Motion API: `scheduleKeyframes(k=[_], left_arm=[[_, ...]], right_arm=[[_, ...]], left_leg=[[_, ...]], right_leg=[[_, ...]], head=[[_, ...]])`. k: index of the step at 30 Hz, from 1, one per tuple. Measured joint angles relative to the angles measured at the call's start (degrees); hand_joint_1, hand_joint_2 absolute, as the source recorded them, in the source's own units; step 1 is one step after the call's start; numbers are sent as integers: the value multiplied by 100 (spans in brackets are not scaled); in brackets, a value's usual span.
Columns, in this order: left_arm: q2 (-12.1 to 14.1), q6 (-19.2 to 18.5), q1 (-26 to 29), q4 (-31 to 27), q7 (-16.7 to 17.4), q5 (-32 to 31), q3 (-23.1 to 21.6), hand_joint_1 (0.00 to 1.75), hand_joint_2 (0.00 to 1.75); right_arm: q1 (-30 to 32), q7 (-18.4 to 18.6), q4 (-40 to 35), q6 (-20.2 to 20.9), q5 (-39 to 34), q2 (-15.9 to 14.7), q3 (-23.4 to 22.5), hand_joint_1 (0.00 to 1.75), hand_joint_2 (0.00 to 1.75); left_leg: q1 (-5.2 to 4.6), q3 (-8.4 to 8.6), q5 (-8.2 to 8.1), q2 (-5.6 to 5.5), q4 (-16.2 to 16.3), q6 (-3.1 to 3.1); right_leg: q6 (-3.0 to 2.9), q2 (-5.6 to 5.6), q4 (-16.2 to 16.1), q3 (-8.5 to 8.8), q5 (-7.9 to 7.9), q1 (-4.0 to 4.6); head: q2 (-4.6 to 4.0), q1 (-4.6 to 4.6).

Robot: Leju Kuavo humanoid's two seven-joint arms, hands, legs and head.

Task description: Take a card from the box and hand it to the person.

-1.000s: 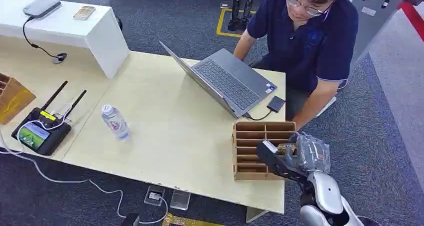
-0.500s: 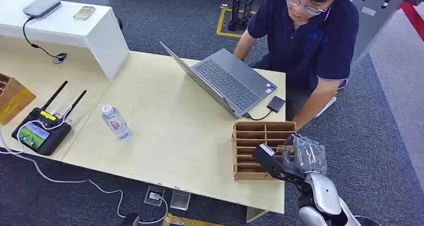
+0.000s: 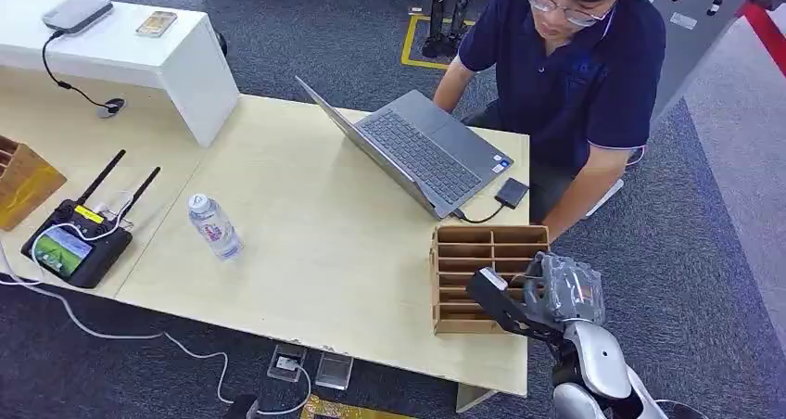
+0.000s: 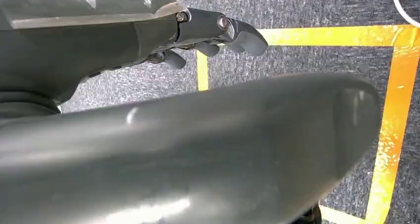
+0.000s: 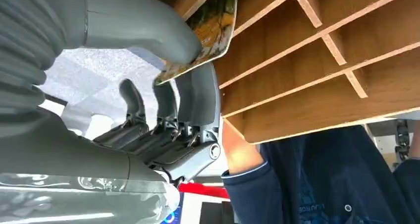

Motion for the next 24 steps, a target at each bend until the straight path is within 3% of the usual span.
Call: scheduleKeyframes(k=[4, 5, 6, 11, 17, 24], left_arm=[[0, -11, 0, 0, 0, -2, 0, 0, 0], [0, -17, 0, 0, 0, -7, 0, 0, 0], [0, -44, 0, 0, -2, -11, -2, 0, 0], [13, -297, 0, 0, -103, -101, -2, 0, 0], [33, -337, -1, 0, -227, -131, -2, 0, 0], [61, -317, 1, 0, -208, -96, -2, 0, 0]], right_arm=[[-2, 0, 0, 5, 0, 0, 0, 147, 175], [-2, 0, 0, 5, 0, 0, 2, 168, 175], [-3, 0, 0, 5, 0, 0, 4, 175, 175], [-3, -7, 0, 11, 0, 0, 2, 175, 175], [-3, -26, -2, 44, -15, 0, -2, 175, 175], [-175, -6, -153, 838, -682, -24, -9, 175, 175]], left_leg=[[0, 0, 0, 0, 0, 0], [0, 1, 0, 0, 0, 0], [0, 1, 0, 0, 0, 0], [0, 1, 0, 0, 0, 0], [0, 2, 0, 0, 0, 0], [0, 8, 0, 2, 0, 0]], right_leg=[[0, 0, 0, 1, 0, 0], [0, 0, 0, 1, 0, 0], [0, 0, 0, 1, 0, 0], [0, 0, 0, 1, 0, 0], [0, 0, 0, 1, 0, 0], [0, 2, 0, 5, 1, 0]], head=[[0, 0], [0, 0], [0, 0], [0, 0], [0, 0], [0, 0]])
